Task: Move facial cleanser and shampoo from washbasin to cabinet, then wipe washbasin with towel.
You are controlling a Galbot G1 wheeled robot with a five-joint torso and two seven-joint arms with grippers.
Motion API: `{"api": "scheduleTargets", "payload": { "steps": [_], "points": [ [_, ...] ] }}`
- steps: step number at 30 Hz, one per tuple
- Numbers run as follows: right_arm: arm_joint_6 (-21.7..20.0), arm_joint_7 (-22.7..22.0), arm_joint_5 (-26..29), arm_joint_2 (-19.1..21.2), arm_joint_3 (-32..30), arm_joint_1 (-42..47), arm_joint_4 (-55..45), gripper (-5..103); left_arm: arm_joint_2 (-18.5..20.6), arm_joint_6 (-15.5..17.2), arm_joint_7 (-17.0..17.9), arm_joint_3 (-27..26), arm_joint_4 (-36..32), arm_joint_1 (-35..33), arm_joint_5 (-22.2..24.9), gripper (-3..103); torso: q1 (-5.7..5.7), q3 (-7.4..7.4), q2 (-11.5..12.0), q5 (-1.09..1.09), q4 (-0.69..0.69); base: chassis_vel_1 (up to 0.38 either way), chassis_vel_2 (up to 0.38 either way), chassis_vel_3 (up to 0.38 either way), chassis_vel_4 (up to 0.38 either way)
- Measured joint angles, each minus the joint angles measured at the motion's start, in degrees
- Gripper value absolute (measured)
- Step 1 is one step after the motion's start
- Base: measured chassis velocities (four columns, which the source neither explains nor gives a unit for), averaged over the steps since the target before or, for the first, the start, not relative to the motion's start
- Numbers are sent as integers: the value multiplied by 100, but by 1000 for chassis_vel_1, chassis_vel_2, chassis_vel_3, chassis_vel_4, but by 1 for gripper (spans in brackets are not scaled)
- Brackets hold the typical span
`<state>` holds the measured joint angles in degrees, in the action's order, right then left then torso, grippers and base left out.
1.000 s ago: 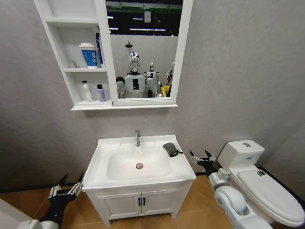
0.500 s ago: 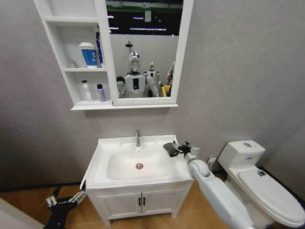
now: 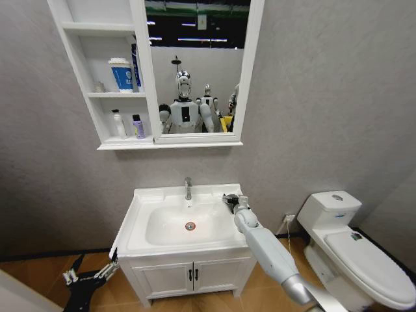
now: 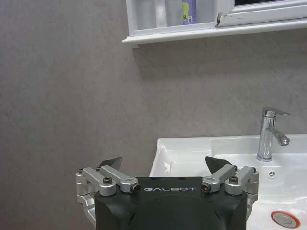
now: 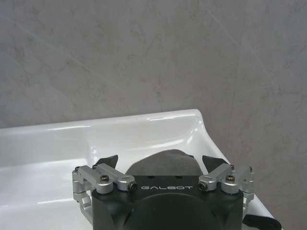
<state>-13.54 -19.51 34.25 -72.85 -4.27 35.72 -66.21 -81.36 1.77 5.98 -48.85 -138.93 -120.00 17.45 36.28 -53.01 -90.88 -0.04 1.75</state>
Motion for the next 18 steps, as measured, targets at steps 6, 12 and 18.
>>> {"api": "scheduleTargets", "payload": {
  "steps": [6,12,18],
  "points": [
    [2,18,-60,55,-25,80,43,99,30,-15,15,-8,6,4,27,98,-1,0,0,0,0,0,0,0,0],
    [35,92,-63,101,-49,112,138,96,21,-38,32,-13,0,5,40,98,-1,0,-1,0,0,0,0,0,0],
    [59,194,-40,123,-52,97,345,71,-34,-90,100,-8,-1,38,48,98,-1,0,0,0,0,0,0,0,0]
  ]
}}
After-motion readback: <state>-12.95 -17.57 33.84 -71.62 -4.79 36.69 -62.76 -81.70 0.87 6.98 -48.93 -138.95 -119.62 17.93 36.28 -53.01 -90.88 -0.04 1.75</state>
